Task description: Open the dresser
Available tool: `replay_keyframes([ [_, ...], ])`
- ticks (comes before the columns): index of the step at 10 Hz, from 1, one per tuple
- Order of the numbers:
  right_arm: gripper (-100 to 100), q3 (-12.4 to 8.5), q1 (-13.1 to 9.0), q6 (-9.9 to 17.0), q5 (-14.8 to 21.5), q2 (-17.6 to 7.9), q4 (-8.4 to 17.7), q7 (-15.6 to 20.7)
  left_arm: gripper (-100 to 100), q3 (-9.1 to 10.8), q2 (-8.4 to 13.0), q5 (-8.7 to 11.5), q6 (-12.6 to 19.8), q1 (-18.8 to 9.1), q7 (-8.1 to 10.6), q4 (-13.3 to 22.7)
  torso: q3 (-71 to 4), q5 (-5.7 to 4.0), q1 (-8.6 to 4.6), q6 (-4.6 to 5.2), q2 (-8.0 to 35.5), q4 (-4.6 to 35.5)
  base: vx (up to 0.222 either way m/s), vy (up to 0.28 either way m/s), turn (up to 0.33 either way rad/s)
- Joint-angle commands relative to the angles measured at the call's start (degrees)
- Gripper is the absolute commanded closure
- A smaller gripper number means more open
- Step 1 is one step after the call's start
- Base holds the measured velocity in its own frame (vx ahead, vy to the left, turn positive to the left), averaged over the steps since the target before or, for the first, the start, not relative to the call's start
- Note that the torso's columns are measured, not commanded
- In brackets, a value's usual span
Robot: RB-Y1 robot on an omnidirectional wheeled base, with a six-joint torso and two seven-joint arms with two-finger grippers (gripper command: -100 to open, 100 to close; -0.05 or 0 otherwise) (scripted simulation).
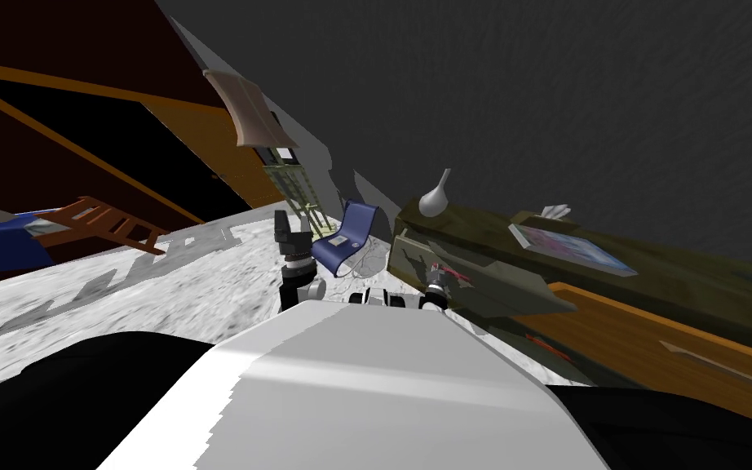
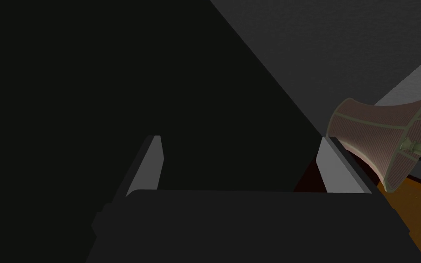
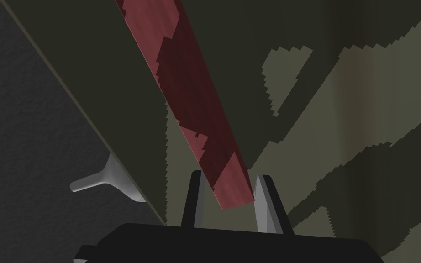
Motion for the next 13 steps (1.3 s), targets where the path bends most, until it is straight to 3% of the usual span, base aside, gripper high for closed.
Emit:
replay_keyframes([
  [1, 100, 0.1, 0.6, 0.8, 0.6, 0.3, -0.9, -0.4, 0, 0.0, 0.0, 0.0, 0.0, 0.0, 0.0, 0.0, 0.0, 0.03, 0.02, 0.02, 0.0, 0.0, -0.196, 0.11, -0.037],
  [3, 100, 0.4, 0.6, 0.2, 0.5, 0.5, -0.6, -0.3, 0, 0.0, 0.0, 0.0, 0.0, 0.0, 0.0, 0.0, -0.1, 0.15, -0.05, 0.08, 0.0, 0.1, -0.123, 0.073, -0.012],
  [4, -100, 0.3, 1.7, -1.4, 0.4, 1.1, -2.0, 0.3, 0, 0.0, 0.0, 0.0, 0.0, 0.0, 0.0, 0.0, -0.3, 0.13, -0.17, -0.04, -0.4, 0.1, -0.001, 0.015, -0.047],
  [12, -100, -1.6, 8.2, -12.6, -0.4, 4.8, -15.1, 4.8, 0, 0.01, 0.0, 0.0, 0.0, 0.0, 0.0, 0.0, -0.3, 0.0, -0.05, -0.21, -0.4, 0.0, 0.039, 0.01, -0.081],
  [13, -100, -1.6, 8.2, -12.6, -0.4, 4.8, -15.3, 4.8, 0, 0.01, 0.0, 0.0, 0.0, 0.0, 0.0, 0.0, -0.3, 0.15, 0.0, -0.18, -0.4, 0.1, 0.028, 0.008, -0.035],
])
